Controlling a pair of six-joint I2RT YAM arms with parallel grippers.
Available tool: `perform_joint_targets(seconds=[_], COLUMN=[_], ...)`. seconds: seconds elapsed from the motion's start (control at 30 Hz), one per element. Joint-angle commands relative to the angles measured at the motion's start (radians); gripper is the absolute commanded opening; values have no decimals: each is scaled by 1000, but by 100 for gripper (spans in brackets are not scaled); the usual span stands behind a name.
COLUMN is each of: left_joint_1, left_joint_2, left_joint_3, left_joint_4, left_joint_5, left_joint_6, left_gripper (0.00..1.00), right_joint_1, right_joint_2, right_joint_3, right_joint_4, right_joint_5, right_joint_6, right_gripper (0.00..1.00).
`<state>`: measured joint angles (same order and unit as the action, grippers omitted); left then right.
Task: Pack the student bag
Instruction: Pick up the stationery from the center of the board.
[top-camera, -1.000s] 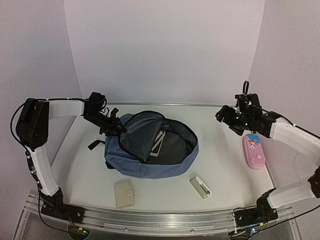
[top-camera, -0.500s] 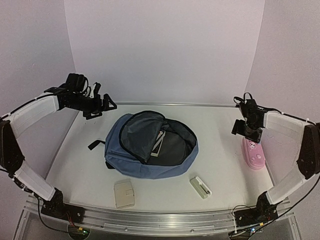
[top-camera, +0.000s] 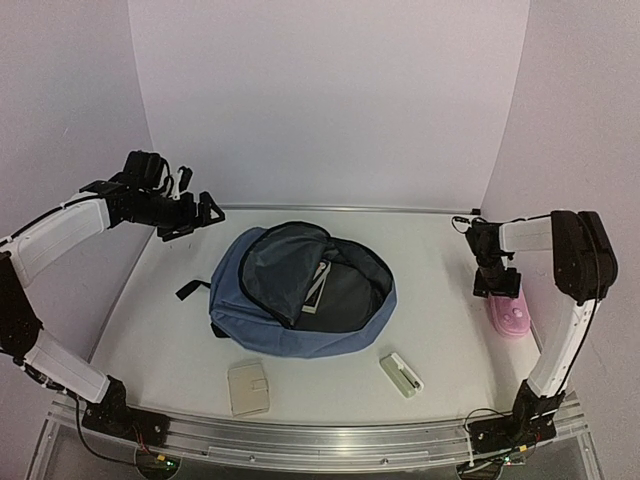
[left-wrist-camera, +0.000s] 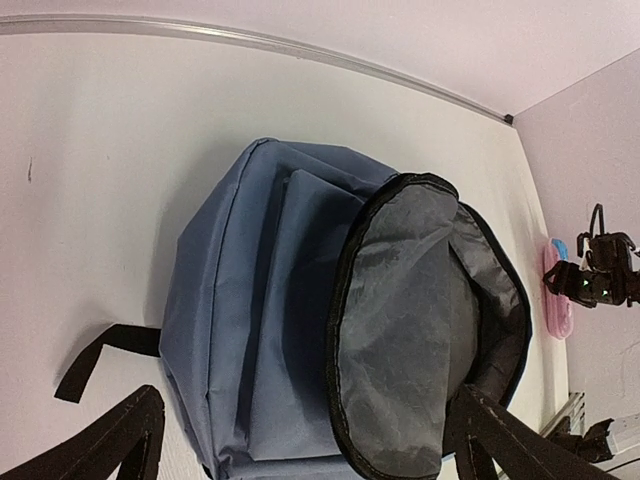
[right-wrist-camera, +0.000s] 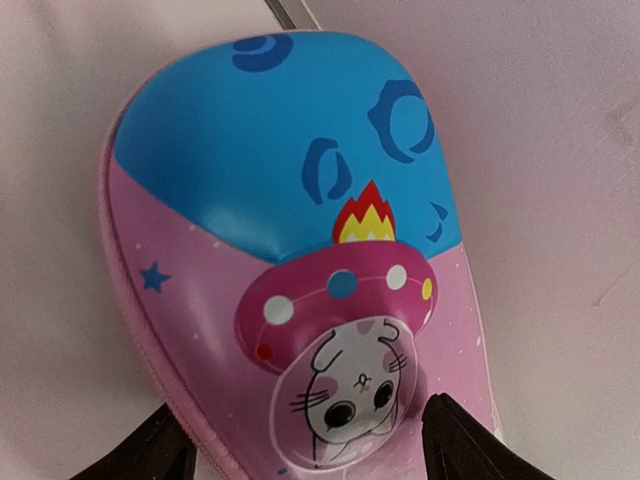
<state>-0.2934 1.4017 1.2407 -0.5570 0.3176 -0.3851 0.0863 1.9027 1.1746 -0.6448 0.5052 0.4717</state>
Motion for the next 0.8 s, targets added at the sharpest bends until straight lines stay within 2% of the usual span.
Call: perform_joint_targets(seconds=[0.0,0.23,0.33,0.77], left_joint_1=[3,3,3,3], left_joint_2=[-22,2,14,36], left_joint_3=[-3,-1,0,0], left_joint_4=[26,27,29,31], left_joint_5=[-5,18,33,49], left_joint_6=[17,14,15,19], left_gripper=[100,100,100,100], right_joint_1=[-6,-6,-6,-5], right_joint_2=[43,101,110,29], right_joint_3=[60,84,88,63], right_joint_4=[-30,-37,-38,-19], right_joint_5=[67,95,97,95], right_joint_6=[-26,-28,-30,-39], right_gripper=[76,70,64,12])
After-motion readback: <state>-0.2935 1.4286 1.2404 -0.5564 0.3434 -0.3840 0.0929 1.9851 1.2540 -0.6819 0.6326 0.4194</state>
